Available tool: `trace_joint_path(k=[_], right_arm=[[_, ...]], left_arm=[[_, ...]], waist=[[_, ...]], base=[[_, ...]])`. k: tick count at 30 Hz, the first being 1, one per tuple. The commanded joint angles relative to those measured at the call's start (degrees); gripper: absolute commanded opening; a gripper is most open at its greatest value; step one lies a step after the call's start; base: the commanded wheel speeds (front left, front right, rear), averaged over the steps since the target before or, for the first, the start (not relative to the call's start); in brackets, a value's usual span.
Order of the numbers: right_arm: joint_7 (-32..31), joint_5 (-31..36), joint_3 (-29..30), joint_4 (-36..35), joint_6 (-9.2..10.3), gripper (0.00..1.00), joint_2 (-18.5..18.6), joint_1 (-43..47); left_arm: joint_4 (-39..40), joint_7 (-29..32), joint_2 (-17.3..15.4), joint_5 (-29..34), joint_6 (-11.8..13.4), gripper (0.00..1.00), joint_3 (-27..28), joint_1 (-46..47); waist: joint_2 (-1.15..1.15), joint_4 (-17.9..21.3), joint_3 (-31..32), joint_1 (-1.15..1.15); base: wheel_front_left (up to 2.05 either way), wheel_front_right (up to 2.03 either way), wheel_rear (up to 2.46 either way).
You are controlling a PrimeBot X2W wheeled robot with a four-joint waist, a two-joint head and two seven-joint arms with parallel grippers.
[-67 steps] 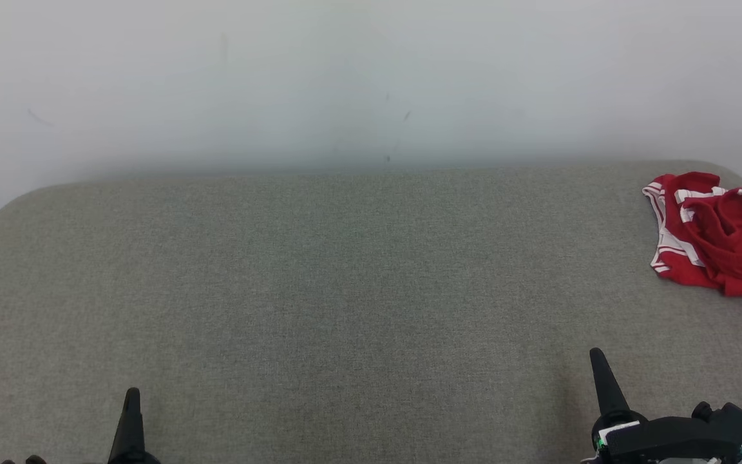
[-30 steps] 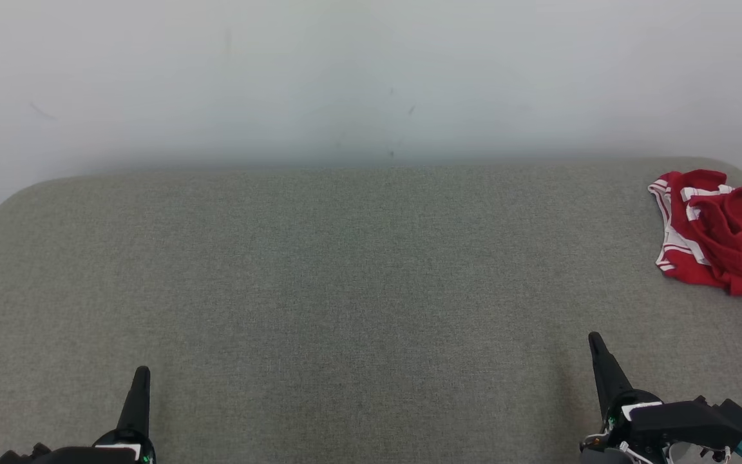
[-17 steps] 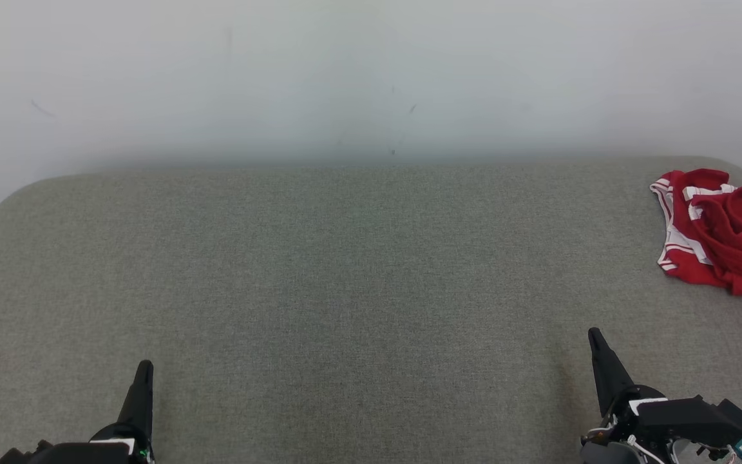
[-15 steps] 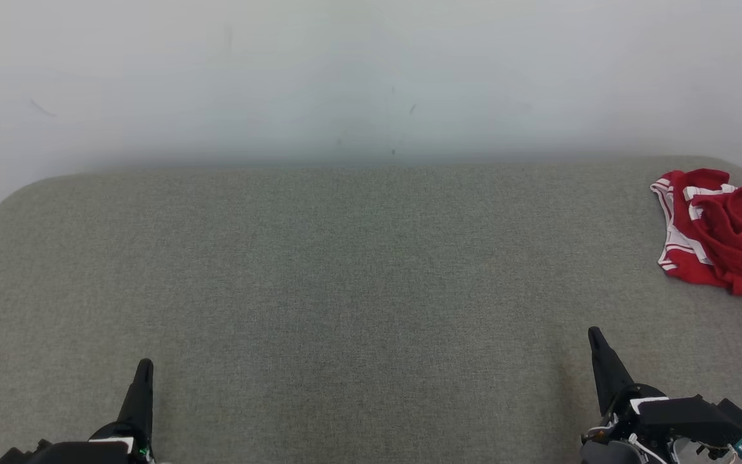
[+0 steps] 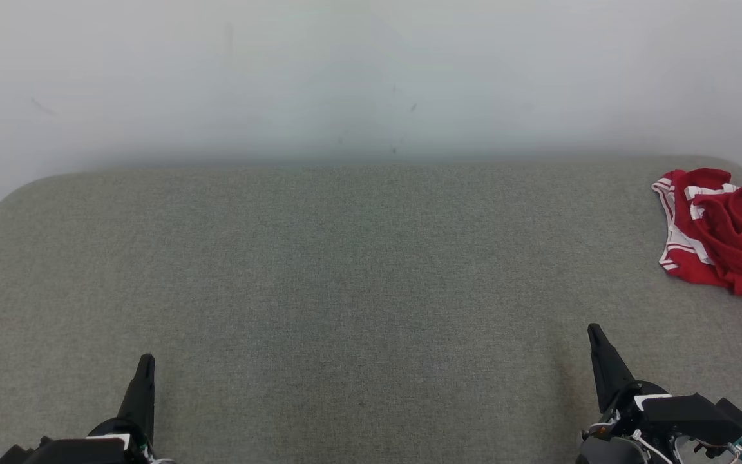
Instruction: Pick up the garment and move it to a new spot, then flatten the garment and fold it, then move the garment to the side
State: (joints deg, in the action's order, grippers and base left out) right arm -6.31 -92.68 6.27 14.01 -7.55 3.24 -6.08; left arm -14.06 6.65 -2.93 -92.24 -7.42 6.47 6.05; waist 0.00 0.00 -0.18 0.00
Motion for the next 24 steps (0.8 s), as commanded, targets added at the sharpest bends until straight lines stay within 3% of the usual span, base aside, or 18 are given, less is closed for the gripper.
trace_joint_path(k=[1,24], right_arm=[[-0.16,0.04,0.03,0.03,0.12,0.0,-0.24,-0.29],[-0.25,0.2,0.14,0.02,0.12,0.0,-0.32,-0.29]], left_arm=[[-0.09,0.03,0.11,-0.31,-0.16,0.0,0.18,0.47],[-0.07,0.02,0.11,-0.32,-0.16,0.0,0.16,0.43]], waist=[[0.0,0.0,0.0,0.0],[0.0,0.0,0.0,0.0]], base=[[0.0,0.0,0.0],[0.0,0.0,0.0]])
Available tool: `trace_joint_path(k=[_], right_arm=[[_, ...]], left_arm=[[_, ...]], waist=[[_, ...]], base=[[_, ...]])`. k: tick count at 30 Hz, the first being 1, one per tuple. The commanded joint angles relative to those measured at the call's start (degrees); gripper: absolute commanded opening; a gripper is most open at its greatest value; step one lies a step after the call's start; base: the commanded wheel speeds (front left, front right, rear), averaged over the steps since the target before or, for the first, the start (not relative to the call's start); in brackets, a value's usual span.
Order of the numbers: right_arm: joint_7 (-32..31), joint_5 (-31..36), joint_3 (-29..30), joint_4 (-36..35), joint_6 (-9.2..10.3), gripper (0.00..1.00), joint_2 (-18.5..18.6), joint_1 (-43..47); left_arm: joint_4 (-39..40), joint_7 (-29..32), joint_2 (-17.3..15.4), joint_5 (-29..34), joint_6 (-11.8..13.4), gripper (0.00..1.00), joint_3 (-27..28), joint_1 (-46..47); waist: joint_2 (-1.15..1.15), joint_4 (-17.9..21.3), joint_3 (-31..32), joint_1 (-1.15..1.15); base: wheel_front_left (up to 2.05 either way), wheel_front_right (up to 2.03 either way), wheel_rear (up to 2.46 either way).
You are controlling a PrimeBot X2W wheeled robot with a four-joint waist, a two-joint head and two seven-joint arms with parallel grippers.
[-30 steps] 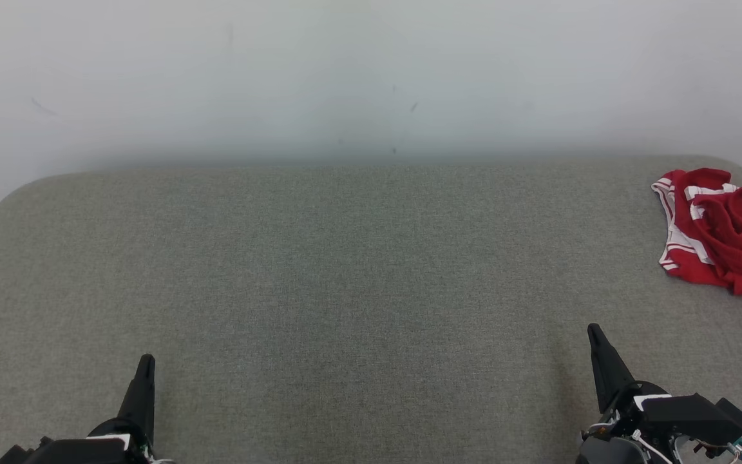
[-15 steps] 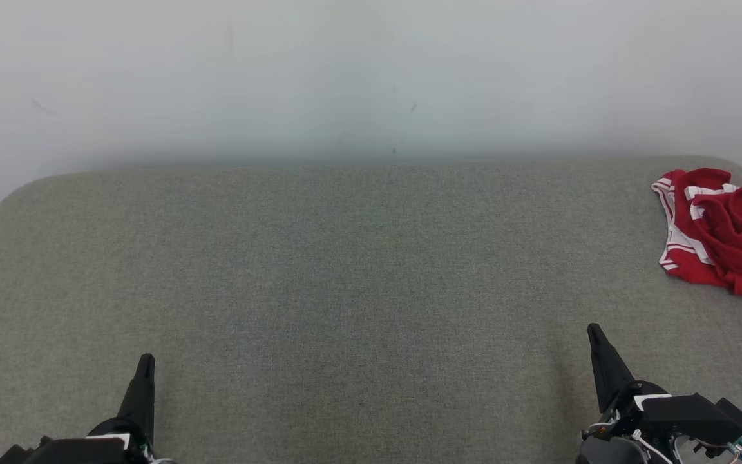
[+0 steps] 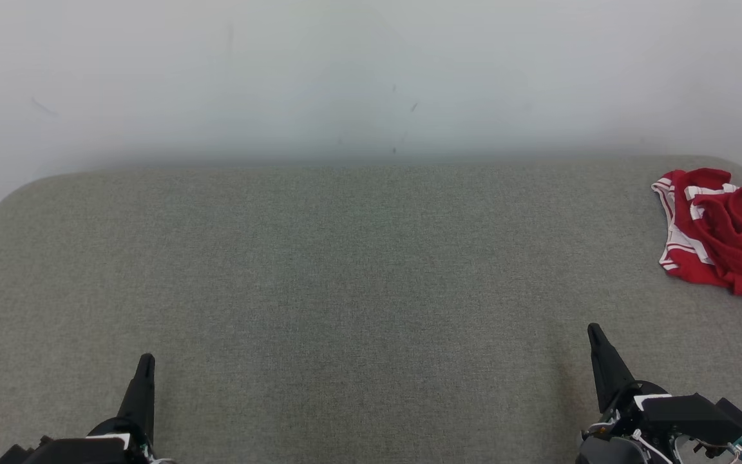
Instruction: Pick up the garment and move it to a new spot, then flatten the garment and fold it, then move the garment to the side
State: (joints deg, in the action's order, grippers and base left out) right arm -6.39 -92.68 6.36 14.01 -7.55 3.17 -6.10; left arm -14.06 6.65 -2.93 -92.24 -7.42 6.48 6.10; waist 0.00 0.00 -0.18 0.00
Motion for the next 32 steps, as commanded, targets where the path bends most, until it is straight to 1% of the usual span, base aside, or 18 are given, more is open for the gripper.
trace_joint_path(k=[1,32], right_arm=[[-0.18,0.21,0.05,0.03,0.12,0.0,-0.26,-0.28],[-0.21,0.33,0.16,0.04,0.12,0.0,-0.32,-0.29]], left_arm=[[-0.07,0.02,0.11,-0.32,-0.15,0.0,0.13,0.38],[-0.06,0.01,0.11,-0.32,-0.1,0.0,0.15,0.38]], waist=[[0.0,0.0,0.0,0.0],[0.0,0.0,0.0,0.0]], base=[[0.0,0.0,0.0],[0.0,0.0,0.0]])
